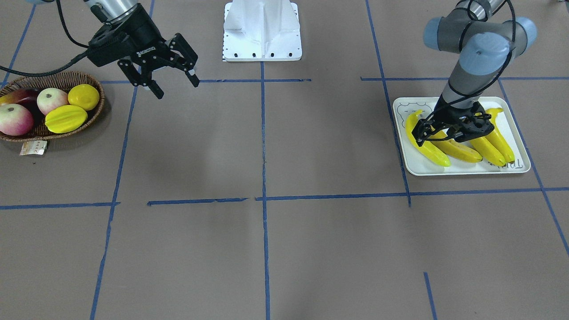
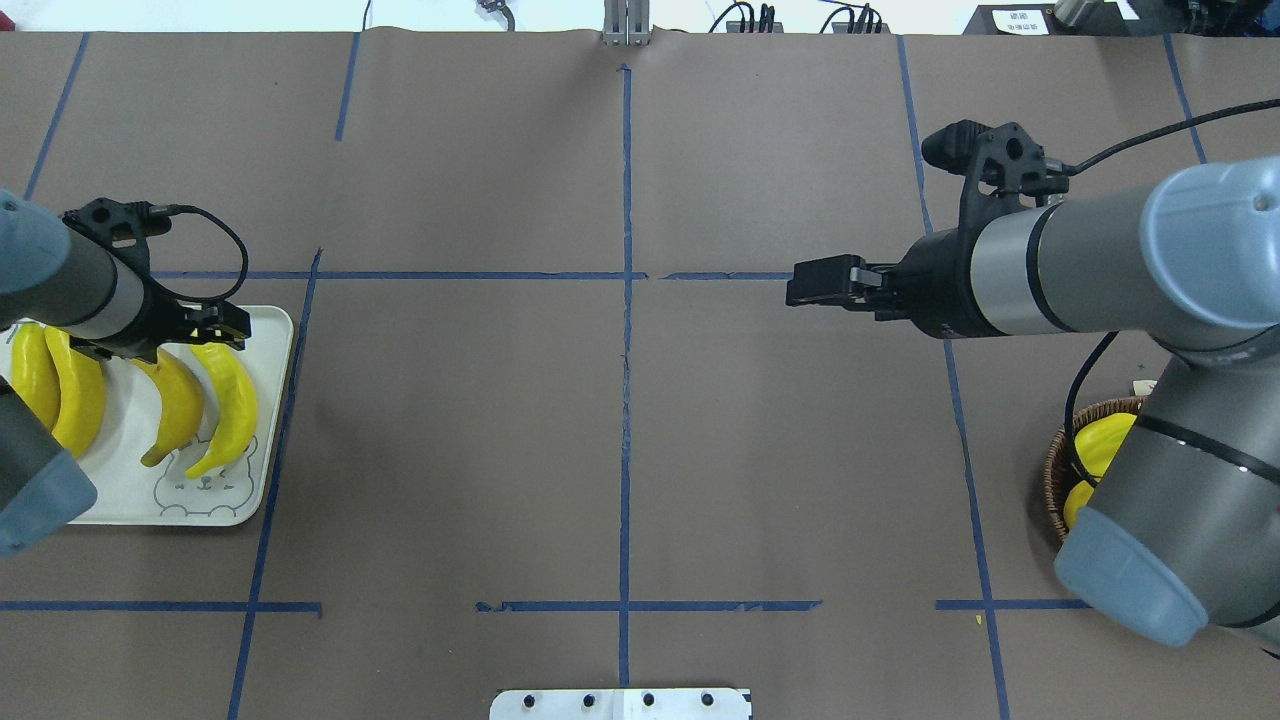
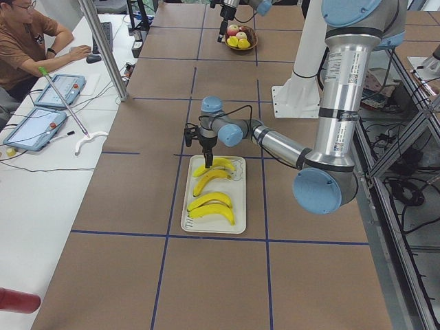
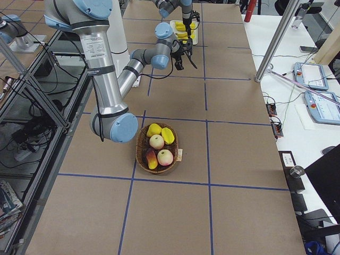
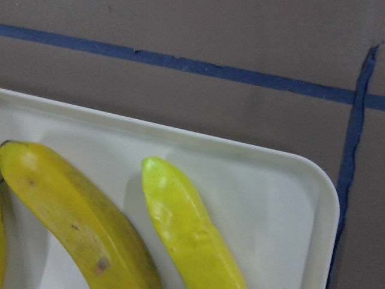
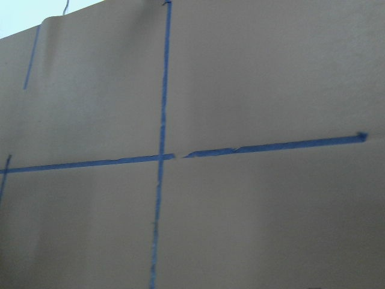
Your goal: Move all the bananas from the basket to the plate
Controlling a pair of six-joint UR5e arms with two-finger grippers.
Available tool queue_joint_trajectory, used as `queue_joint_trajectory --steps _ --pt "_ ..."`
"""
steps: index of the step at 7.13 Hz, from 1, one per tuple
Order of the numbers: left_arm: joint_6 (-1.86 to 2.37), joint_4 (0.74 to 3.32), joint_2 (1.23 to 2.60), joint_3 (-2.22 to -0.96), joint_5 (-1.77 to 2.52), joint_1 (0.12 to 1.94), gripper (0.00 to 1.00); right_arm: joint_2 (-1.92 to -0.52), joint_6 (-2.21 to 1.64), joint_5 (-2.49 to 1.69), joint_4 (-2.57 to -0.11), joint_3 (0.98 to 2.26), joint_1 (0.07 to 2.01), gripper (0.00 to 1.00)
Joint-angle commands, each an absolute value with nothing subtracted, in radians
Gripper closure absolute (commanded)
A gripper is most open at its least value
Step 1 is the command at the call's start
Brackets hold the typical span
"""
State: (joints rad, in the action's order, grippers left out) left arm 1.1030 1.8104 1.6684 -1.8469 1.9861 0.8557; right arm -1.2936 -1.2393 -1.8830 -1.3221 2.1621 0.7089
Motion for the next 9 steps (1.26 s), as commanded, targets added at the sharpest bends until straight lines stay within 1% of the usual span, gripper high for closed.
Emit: queue_joint_trajectory --steps 1,2,3,5,7,8,9 --pt "0.888 1.723 1.666 -1.916 2.124 1.027 0.0 -1.299 -0.963 -1.92 -1.559 2.166 0.811 0.0" --pt "0.753 1.682 1.664 -1.917 2.176 1.111 0.0 -1.316 -0.767 -1.955 -1.633 2.157 0.907 0.0" --pt "0.617 1.655 1.648 -1.908 2.193 1.174 0.0 -1.371 -0.6 -2.055 -1.635 2.117 1.024 0.0" --pt "0.376 1.651 1.571 -1.873 2.274 1.329 0.0 -1.44 -0.199 -2.292 -1.631 1.928 1.309 0.0" --pt "0.223 1.652 1.557 -1.769 2.373 1.449 0.0 -1.48 0.173 -2.461 -1.628 1.666 1.545 0.0" --pt "0.174 1.654 1.537 -1.744 2.378 1.465 0.0 -1.486 0.315 -2.477 -1.628 1.567 1.613 0.0" --pt "0.166 1.654 1.516 -1.738 2.379 1.468 0.0 -1.488 0.319 -2.462 -1.628 1.553 1.621 0.0"
